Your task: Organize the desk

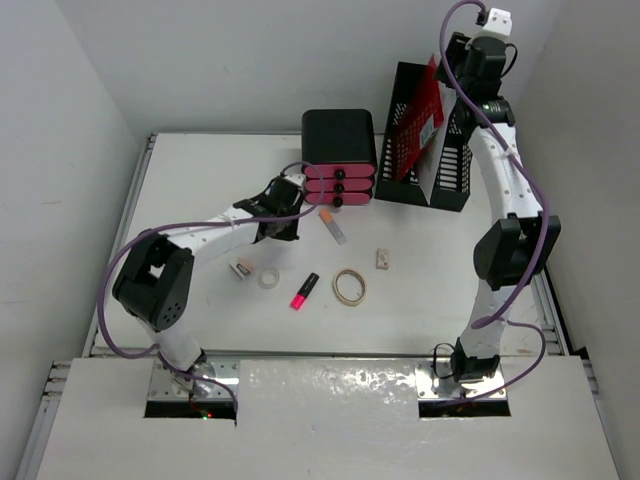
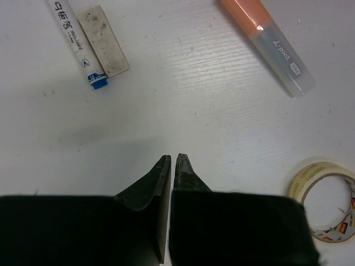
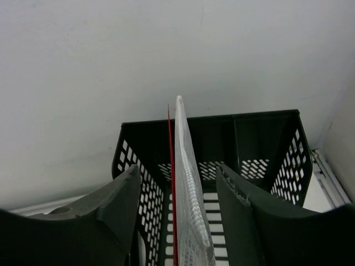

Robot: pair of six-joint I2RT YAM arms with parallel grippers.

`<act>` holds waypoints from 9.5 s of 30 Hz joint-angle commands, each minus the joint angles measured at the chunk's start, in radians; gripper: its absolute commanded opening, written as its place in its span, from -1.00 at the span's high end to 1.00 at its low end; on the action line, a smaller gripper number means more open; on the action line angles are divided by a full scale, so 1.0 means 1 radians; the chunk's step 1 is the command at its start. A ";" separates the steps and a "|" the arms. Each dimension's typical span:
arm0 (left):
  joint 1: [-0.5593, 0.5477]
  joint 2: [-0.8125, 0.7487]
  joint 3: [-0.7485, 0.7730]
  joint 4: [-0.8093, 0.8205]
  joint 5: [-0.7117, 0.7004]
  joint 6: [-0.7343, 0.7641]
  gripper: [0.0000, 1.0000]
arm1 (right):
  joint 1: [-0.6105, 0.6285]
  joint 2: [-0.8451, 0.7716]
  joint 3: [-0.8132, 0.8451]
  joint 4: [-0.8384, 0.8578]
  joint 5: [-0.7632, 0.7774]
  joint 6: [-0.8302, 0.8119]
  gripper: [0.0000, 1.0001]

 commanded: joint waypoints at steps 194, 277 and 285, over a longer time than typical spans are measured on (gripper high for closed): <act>0.230 0.402 0.672 0.312 0.578 0.068 1.00 | 0.318 -0.080 -1.099 1.014 -0.307 0.850 -0.04; 0.262 -0.112 0.396 0.004 0.309 0.009 -0.06 | 0.551 -0.706 -1.369 -0.127 -0.198 0.016 -0.43; 0.262 -0.305 0.037 0.025 0.247 -0.044 -0.06 | 0.599 -0.555 -1.374 -0.058 -0.218 0.017 -0.32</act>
